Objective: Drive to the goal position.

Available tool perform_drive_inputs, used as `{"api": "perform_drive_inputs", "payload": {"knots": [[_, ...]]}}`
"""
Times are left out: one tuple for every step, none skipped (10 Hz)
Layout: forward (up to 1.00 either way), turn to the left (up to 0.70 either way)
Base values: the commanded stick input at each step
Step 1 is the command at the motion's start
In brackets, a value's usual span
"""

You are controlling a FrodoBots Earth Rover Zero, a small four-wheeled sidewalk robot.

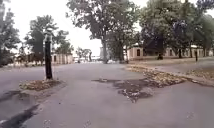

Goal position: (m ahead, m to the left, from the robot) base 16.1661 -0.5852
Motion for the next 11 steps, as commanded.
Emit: {"api": "perform_drive_inputs", "payload": {"knots": [[0.70, 0.04], [0.70, 0.04], [0.70, 0.04], [0.70, 0.04], [0.70, 0.04], [0.70, 0.04], [0.70, 0.04], [0.70, 0.04], [0.70, 0.04], [0.70, 0.04], [0.70, 0.04]]}}
